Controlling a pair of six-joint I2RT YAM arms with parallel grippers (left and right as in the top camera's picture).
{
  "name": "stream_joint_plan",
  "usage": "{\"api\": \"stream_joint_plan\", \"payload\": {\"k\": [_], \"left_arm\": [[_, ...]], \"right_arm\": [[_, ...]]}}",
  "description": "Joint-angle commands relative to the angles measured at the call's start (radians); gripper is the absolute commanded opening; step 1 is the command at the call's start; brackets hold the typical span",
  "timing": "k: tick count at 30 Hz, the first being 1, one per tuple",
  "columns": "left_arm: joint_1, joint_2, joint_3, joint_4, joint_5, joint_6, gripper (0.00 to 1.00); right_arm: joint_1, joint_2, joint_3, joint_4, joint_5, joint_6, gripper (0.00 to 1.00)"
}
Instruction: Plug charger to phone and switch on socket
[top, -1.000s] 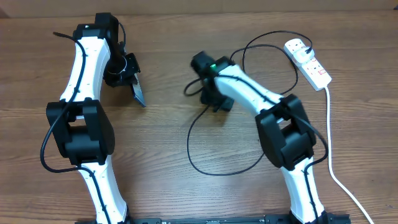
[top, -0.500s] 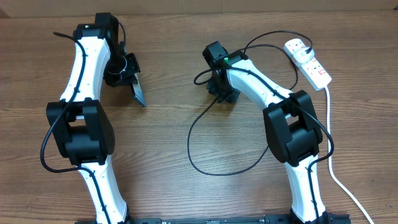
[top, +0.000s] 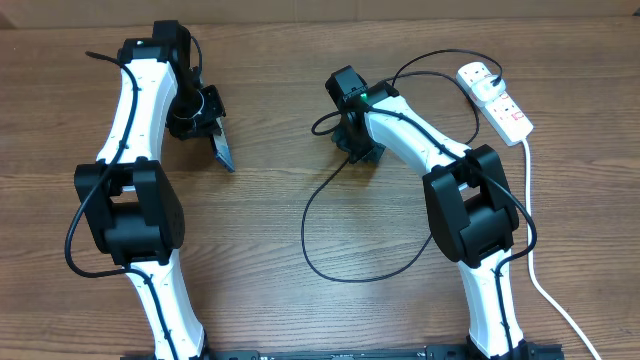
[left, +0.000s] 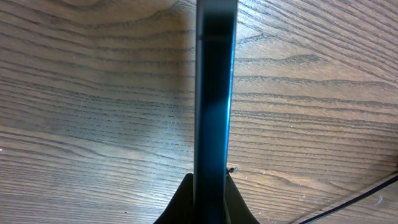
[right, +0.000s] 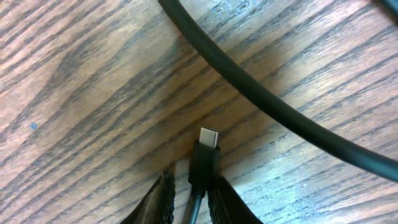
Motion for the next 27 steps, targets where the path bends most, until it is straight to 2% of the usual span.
{"api": "stream_joint_plan", "payload": {"k": [1,6,9,13,15,17,20,21,25,27], "left_arm": [[0.002,-0.006,0.009,-0.003,0.019,0.024,0.04],[0.002,-0.006,0.009,-0.002,0.019,0.024,0.04],[0.002,-0.006,0.009,-0.002,0.019,0.024,0.04],[0.002,-0.006,0.009,-0.002,0.023,0.026,0.04],[0.002,-0.006,0.01,0.011,0.292,0.18,0.04],[0.006,-0.006,0.014,0.013,0.531,0.294,0.04],[0.012,-0.007,0.02,0.011,0.846,0.415,0.04],[0.016,-0.008,0.021,0.012,1.025,0.471,0.04],[0.028,-0.008,0.021,0.013,1.389,0.541,0.04],[0.031,-0.01,0.028,0.012,1.424,0.525,0.04]], "right_arm": [[-0.003,0.022,-0.027,0.008,0.008,0.0,0.18],[-0.003,0.023,-0.027,0.007,0.008,-0.003,0.13],[-0.003,0.023,-0.027,0.008,0.008,-0.008,0.04],[-0.003,0.019,-0.021,0.01,-0.016,-0.033,0.04],[-0.003,-0.016,0.014,0.001,-0.083,-0.142,0.04],[-0.003,-0.077,0.027,-0.024,-0.107,-0.189,0.04],[-0.003,-0.181,0.028,-0.045,-0.186,-0.278,0.04],[-0.003,-0.237,0.028,-0.051,-0.26,-0.333,0.04],[-0.002,-0.389,0.028,-0.12,-0.454,-0.506,0.04],[0.006,-0.475,0.028,-0.197,-0.539,-0.595,0.04]]}}
